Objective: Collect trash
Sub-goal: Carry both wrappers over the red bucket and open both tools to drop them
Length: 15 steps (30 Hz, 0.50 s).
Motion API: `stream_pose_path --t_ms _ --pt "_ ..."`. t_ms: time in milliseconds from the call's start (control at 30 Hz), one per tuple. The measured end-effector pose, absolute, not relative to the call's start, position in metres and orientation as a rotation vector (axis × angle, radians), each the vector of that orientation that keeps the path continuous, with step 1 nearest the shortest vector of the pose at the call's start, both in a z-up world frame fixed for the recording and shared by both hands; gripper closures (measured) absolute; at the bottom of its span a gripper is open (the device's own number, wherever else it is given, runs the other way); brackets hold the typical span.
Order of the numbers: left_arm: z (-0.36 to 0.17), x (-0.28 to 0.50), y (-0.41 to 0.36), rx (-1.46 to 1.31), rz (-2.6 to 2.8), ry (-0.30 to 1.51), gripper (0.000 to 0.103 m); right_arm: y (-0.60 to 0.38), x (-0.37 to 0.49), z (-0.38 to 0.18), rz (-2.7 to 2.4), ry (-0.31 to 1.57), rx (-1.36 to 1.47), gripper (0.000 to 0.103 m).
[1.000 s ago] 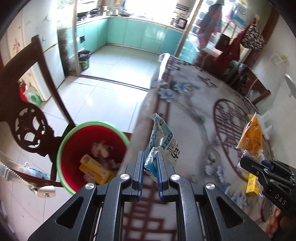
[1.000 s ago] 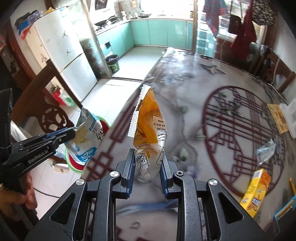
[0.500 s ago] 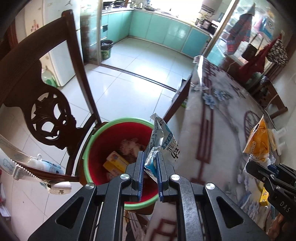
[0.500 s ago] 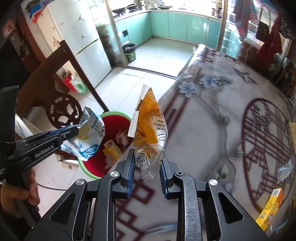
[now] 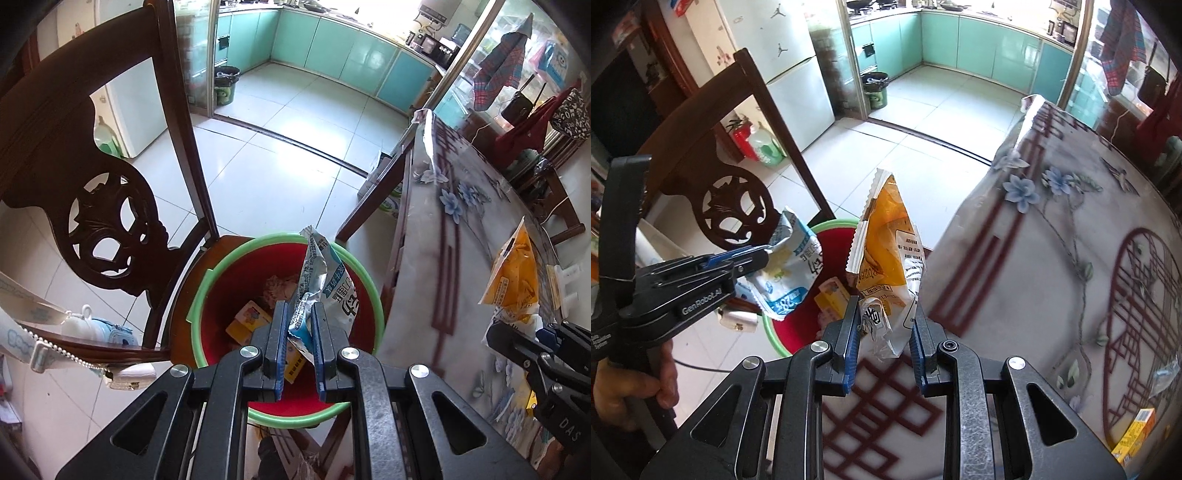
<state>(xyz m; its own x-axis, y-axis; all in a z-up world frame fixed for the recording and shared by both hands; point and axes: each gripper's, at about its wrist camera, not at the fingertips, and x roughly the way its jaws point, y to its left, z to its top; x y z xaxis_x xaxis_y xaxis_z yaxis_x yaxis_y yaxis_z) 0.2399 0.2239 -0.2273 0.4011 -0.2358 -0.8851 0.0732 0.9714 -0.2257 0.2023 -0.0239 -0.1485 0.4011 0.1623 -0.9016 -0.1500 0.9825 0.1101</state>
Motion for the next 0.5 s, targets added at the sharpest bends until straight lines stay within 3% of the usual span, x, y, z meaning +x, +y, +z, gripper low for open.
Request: stream_pose_path --t_ms 500 --pt "-0.238 0.254 0.231 -0.146 -0.201 1.164 0.093 -0.007 0.215 -0.157 0.244 1.164 0.014 0.08"
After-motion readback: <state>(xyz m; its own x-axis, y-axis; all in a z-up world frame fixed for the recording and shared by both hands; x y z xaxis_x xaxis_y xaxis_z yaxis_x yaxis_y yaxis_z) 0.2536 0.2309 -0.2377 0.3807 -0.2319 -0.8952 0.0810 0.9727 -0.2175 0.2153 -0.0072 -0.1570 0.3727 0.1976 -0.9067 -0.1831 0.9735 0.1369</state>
